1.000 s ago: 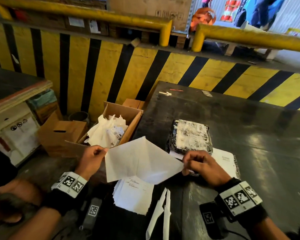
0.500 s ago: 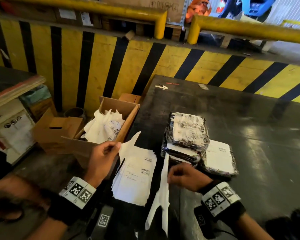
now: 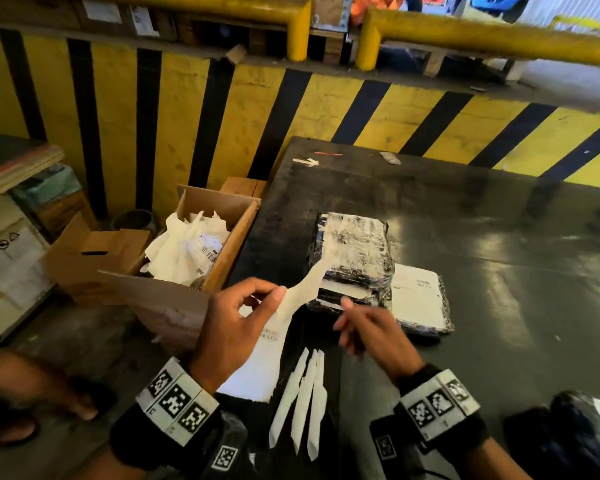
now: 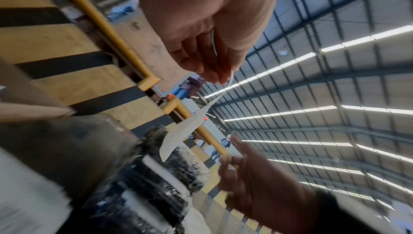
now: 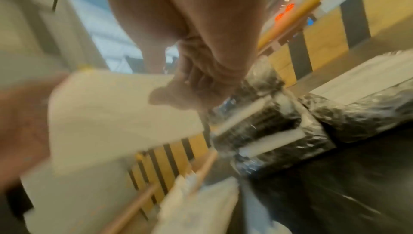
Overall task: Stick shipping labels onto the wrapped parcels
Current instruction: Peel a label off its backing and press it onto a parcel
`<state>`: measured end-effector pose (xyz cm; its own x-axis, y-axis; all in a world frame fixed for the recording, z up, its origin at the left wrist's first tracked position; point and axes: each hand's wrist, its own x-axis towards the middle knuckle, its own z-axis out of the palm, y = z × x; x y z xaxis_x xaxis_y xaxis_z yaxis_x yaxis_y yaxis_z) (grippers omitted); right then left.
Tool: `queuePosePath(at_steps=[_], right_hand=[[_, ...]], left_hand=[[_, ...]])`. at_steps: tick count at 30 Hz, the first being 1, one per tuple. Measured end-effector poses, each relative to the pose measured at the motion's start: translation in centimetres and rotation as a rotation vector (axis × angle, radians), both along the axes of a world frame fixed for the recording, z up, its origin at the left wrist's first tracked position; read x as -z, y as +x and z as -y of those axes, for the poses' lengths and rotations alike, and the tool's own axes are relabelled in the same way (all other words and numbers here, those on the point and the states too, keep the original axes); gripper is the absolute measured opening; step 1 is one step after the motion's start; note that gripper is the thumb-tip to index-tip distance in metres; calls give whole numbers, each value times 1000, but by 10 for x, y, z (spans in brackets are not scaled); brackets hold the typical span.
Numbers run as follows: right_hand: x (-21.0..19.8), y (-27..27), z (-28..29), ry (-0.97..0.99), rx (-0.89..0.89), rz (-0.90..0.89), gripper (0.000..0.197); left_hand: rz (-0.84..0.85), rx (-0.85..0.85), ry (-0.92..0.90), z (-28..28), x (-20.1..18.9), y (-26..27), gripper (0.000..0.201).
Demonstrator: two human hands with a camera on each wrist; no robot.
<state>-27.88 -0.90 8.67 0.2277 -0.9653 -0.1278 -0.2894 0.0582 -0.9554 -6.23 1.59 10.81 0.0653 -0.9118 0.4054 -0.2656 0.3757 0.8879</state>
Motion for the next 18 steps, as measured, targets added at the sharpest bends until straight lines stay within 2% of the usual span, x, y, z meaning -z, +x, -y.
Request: queuePosePath(at_steps=[2,4,7,10,13,14,16,18], right_hand=[[-32,-6,2,81,94,167,57],[-51,-16,4,102,86,154,50],[-51,-42,4,8,86,81,29],[-42,-83,-1,-81,216,91,24],[-43,-123,-6,-129,333,102,14],[-44,-139,-7,-109,354,122,14],[-42,-163,-8,-63,348,139,17],[-36,-187,-7,-18,325,140,19]], left_hand=[[80,140,-108,2,-10,-20,13],[142,246,-179,4,-17,-47,17],[238,331,-213,7,-11,-89,19],[213,388,-171,11,5,-127,20],[102,448,-65,11,13,-156,36],[74,417,-40,13,14,-168,38],[36,215,34,20,18,-184,37],[-18,73,235,32,21,-204,33]])
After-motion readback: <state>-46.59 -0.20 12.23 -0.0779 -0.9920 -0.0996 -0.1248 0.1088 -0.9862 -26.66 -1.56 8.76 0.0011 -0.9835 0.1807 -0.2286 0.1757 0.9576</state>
